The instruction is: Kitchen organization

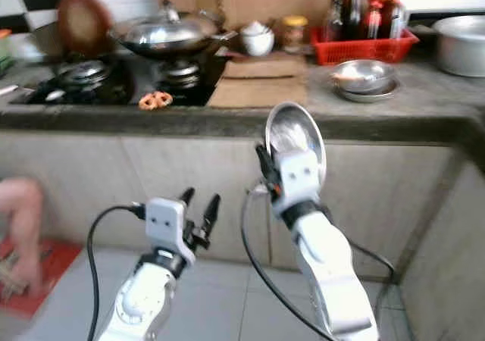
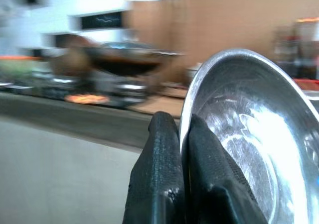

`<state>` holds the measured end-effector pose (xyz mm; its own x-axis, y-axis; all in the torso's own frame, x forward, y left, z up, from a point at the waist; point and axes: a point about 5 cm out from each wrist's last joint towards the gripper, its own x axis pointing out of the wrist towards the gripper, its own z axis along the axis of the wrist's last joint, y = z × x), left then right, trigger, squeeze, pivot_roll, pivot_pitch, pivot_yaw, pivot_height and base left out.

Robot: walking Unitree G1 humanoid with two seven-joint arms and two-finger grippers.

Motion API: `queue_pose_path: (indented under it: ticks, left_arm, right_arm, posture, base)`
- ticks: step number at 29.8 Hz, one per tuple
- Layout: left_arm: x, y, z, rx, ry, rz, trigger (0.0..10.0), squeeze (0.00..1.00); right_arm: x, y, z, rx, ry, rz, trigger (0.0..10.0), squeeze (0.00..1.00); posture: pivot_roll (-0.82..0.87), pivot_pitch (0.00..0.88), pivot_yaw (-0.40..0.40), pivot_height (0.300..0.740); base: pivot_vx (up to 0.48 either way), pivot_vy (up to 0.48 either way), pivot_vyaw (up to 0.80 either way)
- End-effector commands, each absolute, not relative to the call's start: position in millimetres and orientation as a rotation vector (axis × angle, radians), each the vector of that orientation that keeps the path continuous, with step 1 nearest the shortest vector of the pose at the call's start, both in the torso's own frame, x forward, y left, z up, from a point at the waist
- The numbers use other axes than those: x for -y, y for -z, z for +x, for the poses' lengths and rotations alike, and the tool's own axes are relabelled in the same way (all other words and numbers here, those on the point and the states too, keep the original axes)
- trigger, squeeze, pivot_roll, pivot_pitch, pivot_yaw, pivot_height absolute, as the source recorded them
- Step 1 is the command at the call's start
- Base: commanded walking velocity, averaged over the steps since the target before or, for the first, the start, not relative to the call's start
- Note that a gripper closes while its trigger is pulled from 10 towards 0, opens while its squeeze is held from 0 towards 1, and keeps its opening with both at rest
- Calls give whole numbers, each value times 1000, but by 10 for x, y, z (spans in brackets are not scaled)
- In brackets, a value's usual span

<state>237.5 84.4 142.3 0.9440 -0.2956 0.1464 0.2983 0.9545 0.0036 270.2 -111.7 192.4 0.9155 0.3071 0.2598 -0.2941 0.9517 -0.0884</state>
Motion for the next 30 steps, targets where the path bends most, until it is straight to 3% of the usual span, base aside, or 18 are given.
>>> queue_pose_path:
  ticks: [1,10,19,30]
  left_arm:
    - [-916,-1401,2365,128,282,-20,10000,0]
    - [-897,-1347,2341,101,308,-33,10000,0]
    - [-888,-1329,2337,96,319,-34,10000,0]
    - [-882,-1310,2334,87,326,-35,10000,0]
  right_arm:
    - [1069,-1929,2668,280,-322,-54,0,0]
    - [1159,-1822,2630,236,-266,-90,0,0]
    - [1146,-1779,2585,220,-252,-90,0,0]
    - [1131,-1756,2554,207,-228,-90,0,0]
  posture:
    - [28,23,18,740]
    - [22,23,23,740]
    - [18,25,26,740]
    - [15,26,25,740]
  base:
    - [0,0,-788]
    - [0,0,-785]
    - [0,357,-785]
    - [0,84,-784]
